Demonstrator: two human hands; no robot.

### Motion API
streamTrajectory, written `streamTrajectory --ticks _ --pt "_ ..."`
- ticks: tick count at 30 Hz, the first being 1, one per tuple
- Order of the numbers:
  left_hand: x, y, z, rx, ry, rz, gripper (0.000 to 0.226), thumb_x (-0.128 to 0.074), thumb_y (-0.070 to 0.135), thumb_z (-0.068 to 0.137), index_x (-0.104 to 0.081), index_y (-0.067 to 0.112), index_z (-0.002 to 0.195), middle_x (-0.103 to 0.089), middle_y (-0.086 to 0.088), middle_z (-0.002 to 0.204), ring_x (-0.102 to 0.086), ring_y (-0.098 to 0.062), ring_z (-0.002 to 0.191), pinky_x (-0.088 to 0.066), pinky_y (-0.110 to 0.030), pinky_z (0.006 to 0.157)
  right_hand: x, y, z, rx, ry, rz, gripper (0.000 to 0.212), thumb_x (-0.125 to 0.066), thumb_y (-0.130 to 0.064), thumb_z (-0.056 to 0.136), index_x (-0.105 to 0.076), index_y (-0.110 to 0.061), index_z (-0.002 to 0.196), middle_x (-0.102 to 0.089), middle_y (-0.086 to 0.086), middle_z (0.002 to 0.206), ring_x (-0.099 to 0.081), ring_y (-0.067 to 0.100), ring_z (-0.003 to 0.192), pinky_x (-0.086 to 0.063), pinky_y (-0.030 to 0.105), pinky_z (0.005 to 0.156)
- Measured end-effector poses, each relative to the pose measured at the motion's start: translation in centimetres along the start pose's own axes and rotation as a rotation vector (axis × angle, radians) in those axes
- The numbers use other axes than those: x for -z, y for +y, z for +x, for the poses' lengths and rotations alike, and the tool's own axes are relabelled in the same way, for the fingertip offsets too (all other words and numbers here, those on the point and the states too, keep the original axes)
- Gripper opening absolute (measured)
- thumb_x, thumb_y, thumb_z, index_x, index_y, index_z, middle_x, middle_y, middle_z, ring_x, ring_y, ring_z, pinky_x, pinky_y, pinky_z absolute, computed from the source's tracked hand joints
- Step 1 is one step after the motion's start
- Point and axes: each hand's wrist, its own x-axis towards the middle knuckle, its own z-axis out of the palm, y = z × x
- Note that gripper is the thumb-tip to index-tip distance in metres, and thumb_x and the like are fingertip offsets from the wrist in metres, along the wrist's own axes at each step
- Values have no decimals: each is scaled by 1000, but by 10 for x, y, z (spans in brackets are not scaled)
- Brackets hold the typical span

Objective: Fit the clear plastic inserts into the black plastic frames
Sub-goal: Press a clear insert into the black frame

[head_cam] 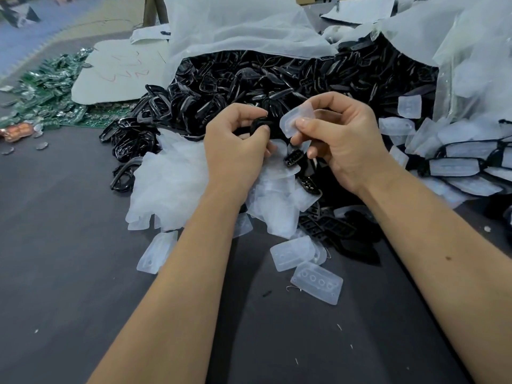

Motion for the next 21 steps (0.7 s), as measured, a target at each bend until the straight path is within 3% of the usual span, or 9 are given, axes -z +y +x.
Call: streamTrajectory --ticks 5,10,15,19,21 --pt "-1 2 0 0 -16 -70 25 -66 -10 88 -76 8 103 -75 -10 94 -70 -15 56 -53 -23 56 0 1 0 16 39 -22 18 -73 4 90 -64 -10 86 -73 13 82 -74 20 69 -49 20 48" --pt "0 1 1 -2 -21 -91 26 -66 -10 89 -77 10 101 -76 -11 93 -71 -16 59 -53 -21 57 0 2 0 35 22 -47 17 -75 5 89 -68 -7 100 -75 10 84 -73 21 69 -48 21 46" --pt "0 0 0 21 -28 -106 25 -67 -9 90 -78 11 101 -76 -16 96 -72 -16 59 -54 -22 58 0 4 2 55 70 -141 8 -73 0 90 -73 -8 90 -69 15 86 -57 16 63 -38 23 44" --pt "-1 -1 0 35 -31 -98 25 -66 -10 90 -78 9 101 -77 -11 91 -71 -16 57 -55 -22 58 3 0 4 42 60 -84 9 -63 -3 97 -67 -10 92 -75 9 98 -70 19 80 -44 24 47" --pt "-2 0 0 38 -30 -85 26 -64 -9 91 -79 9 101 -77 -8 86 -71 -15 57 -55 -22 59 4 1 5 45 76 -105 9 -65 -3 97 -68 -9 92 -74 9 90 -67 17 72 -43 23 47"
